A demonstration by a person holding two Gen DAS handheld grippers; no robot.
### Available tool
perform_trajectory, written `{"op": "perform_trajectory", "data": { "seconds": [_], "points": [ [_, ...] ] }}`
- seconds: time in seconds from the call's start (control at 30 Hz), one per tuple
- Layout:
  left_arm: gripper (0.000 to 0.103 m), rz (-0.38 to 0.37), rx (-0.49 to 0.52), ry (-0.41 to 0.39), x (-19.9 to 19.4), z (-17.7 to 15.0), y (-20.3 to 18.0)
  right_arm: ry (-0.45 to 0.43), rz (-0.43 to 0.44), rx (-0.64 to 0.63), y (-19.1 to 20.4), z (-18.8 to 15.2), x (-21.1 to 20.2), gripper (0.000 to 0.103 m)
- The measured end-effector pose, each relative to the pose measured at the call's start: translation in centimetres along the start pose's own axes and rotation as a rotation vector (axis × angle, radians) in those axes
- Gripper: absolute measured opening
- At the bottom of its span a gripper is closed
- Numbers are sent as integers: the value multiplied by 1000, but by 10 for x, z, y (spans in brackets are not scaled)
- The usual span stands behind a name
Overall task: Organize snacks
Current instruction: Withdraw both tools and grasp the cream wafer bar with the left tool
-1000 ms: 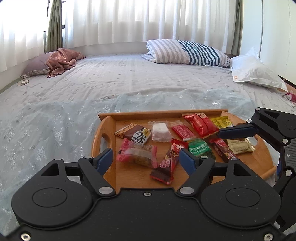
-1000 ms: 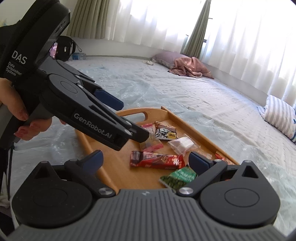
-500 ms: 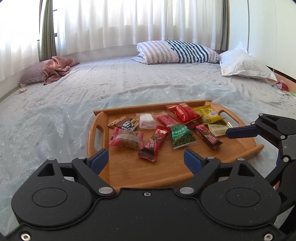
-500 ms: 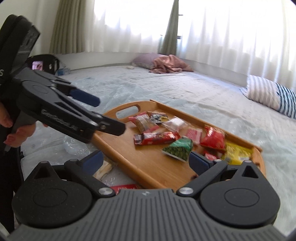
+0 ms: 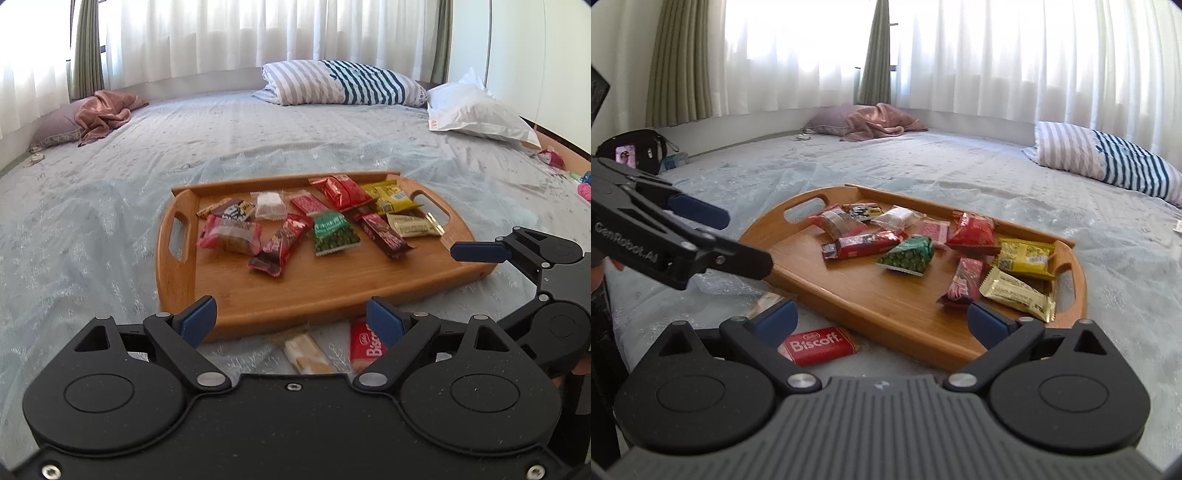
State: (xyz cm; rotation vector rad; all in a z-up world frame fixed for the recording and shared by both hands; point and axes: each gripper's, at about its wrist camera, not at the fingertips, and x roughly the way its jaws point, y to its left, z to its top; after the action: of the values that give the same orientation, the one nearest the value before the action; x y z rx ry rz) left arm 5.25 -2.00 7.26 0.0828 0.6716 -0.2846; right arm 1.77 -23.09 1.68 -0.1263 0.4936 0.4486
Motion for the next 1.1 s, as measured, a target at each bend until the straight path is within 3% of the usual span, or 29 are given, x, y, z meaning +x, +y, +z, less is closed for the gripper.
{"op": "perform_trajectory", "data": {
  "seconds": [0.23,0.37,0.67,0.83,1.1],
  "points": [
    [81,-8,-21,27,3,-15,-3,7,-3,7,4,-11,-4,101],
    [64,-45,-48,59,9,-24,-3,26,15,2,10,-16,-4,95],
    [49,-81,-72,103,20,-32,-4,59,35,-55,31,-22,3,89],
    [32,-68,-117,119,30,-33,0,69,34,-10,34,-22,10,85],
    [30,-51,-86,118,44,-35,-5,74,5,31,45,-25,14,82]
  ]
}}
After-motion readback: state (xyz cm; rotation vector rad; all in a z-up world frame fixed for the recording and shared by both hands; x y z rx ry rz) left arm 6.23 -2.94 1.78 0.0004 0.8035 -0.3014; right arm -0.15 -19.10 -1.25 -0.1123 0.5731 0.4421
